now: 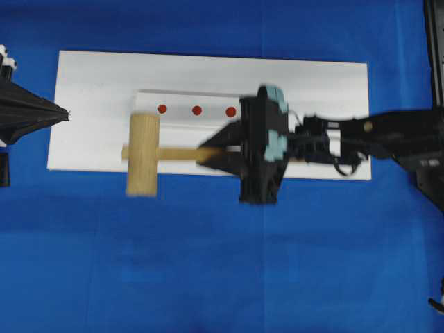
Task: Hit the mark with a hammer.
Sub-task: 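Carry the mallet over the white board, head hanging down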
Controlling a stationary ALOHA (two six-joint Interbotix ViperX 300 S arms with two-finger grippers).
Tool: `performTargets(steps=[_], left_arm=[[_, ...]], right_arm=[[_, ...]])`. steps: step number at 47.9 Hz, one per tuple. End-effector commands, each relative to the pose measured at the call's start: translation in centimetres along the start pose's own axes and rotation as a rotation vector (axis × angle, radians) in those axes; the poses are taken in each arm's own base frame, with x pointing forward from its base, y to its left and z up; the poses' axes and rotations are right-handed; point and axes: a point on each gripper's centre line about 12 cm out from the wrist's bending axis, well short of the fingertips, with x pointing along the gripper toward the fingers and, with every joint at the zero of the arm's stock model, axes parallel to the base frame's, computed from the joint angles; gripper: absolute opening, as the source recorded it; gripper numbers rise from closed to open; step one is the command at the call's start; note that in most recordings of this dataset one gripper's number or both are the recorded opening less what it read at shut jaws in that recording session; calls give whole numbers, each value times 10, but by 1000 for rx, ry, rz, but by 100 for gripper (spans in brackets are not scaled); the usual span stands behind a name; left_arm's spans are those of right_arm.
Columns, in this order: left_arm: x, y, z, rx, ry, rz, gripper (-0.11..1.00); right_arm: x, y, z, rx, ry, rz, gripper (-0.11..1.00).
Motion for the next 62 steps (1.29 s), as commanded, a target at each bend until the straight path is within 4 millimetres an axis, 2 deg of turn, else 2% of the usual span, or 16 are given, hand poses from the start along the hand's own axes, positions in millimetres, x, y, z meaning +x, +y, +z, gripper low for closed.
performTargets(steps=[1,9,23,32,54,62], left_arm=[[1,-1,5,-3,-18,-2,0],[1,0,5,-3,-15,-1,0],[1,0,5,-4,-15,1,0],[1,0,5,-8,-17,0,0],[1,3,5,-108,-22,16,0],[1,3,5,-113,-14,15,0]], right_arm=[[-6,-13,24,-26,-58,-29,9],[-6,-31,30,-56,-71,-72,9],[-8,-31,33,-110,-91,-71,9],[-14,-32,46,-268,-163,-90,9],[-20,-25,62,-822,-295,-195,9],[-21,-23,64,-921,-306,-222,9]])
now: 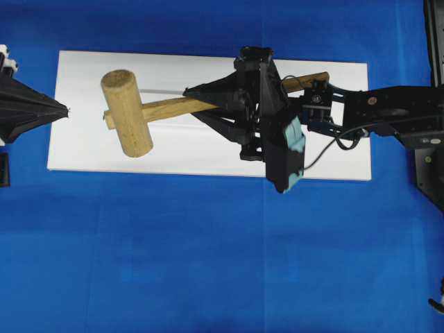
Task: Hit the mark with a hammer.
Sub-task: 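Carry the mallet over the white board, head hanging down, then reach the left gripper to the mallet head and grasp it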
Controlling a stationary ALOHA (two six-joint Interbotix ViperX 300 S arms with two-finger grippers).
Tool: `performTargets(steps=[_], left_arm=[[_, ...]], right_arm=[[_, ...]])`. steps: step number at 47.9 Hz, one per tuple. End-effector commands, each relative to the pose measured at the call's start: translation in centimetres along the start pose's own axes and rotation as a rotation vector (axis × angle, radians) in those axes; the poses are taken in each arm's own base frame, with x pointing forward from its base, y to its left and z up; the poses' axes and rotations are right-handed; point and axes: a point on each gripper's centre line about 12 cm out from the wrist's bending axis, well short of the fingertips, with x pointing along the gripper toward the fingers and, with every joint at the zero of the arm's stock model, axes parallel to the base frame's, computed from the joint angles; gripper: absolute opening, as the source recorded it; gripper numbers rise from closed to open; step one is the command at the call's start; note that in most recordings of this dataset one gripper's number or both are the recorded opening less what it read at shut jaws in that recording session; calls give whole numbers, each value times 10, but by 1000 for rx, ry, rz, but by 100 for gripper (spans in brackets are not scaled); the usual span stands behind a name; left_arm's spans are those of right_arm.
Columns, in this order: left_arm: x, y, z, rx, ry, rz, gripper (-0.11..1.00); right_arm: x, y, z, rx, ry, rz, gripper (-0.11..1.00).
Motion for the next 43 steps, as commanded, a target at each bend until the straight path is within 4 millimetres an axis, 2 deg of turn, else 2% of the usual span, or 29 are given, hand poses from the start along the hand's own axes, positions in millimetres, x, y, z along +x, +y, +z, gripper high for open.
performTargets(steps=[1,23,29,33,38,41,43], left_arm=[[2,0,3,-4,-7,3,0],[2,1,2,-9,1,10,3],[2,3,2,-24,0,17,27],[3,4,2,-54,-2,23,55],[3,7,2,-90,-2,36,84],[4,8,2,-102,1,42,92],[4,9,1,-114,2,50,93]], right_arm=[[-4,-16,17,-14,-50,-57,9],[-5,-16,19,-44,-61,-68,9],[-5,-17,19,-45,-61,-72,9],[-5,-17,19,-50,-62,-71,9],[-4,-17,19,-57,-63,-72,9],[-4,-17,19,-62,-63,-72,9],[-4,-18,20,-63,-65,-75,9]])
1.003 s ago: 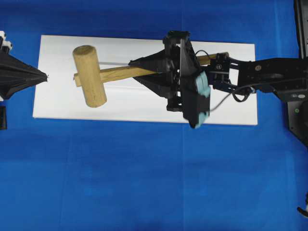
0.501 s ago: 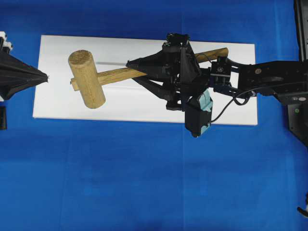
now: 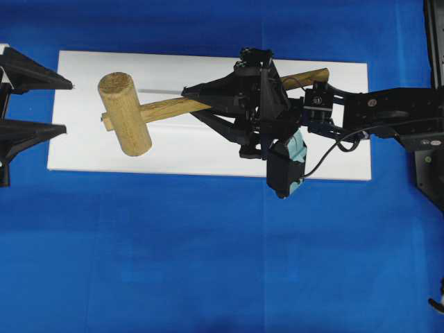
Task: Hit the mark with a hammer.
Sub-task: 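Reach the left gripper to the mallet head and grasp it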
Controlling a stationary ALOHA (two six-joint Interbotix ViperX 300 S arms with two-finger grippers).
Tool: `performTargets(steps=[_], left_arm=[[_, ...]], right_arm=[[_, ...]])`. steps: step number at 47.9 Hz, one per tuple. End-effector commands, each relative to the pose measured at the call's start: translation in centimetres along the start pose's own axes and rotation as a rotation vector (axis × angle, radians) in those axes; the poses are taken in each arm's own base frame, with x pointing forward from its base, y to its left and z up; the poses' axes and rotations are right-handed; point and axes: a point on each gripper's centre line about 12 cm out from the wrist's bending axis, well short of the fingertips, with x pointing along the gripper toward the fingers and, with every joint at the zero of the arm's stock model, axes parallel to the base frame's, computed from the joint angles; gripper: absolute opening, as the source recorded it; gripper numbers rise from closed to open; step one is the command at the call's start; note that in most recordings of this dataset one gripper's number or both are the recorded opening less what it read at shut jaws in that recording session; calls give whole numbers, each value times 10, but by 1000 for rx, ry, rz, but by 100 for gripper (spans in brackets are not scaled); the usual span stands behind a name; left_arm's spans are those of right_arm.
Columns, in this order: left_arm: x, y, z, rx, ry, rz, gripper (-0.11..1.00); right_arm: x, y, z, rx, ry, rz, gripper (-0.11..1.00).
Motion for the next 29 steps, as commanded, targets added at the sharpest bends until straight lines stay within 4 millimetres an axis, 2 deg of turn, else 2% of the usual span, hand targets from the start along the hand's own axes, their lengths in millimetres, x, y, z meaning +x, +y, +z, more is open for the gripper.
performTargets(steps=[1,15,29], left_arm=[[3,2,3,-16,-9,14,93],[17,10,0,-41,-9,44,93],[49,16,0,-40,-12,63,93]], right_arm=[[-4,-18,17,9,-50,-59,9],[-3,-21,19,14,-54,-68,9],[-3,-20,19,14,-53,-65,9]])
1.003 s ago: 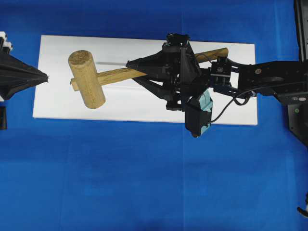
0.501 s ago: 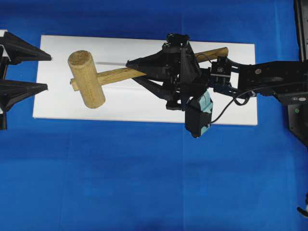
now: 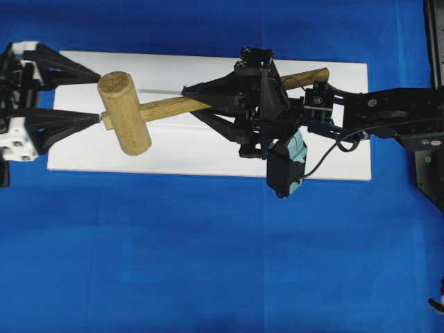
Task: Hit the mark with a hammer.
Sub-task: 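Reach the left gripper to the mallet head and grasp it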
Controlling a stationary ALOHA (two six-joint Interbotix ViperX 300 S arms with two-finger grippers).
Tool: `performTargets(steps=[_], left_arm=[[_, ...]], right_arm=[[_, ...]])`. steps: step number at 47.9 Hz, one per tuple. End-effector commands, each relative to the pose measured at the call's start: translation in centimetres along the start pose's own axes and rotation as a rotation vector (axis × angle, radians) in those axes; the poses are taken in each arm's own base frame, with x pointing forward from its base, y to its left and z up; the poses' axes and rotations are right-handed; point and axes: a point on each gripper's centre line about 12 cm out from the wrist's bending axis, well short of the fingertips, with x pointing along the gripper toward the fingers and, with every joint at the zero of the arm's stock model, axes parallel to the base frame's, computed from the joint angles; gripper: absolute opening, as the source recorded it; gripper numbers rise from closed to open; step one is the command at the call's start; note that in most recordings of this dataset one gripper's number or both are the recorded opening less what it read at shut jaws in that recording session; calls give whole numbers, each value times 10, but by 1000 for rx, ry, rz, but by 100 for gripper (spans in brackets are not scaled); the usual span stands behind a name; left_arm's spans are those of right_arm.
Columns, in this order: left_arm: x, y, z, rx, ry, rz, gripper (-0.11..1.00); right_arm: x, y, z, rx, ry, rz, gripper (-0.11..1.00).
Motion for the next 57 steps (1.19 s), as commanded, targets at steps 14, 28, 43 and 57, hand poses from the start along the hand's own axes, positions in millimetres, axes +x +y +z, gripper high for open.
performTargets(steps=[14,28,43,57], left_arm=[[44,7,6,-4,-2,34,93],[51,8,3,-72,36,48,87],[45,8,0,-138,52,52,45],[44,8,-1,-136,60,52,45]], right_arm=[[-2,-20,18,13,-52,-61,9],[-2,-20,19,14,-52,-59,9],[-2,-20,17,25,-43,-54,9],[-1,-19,15,52,-17,-31,10]])
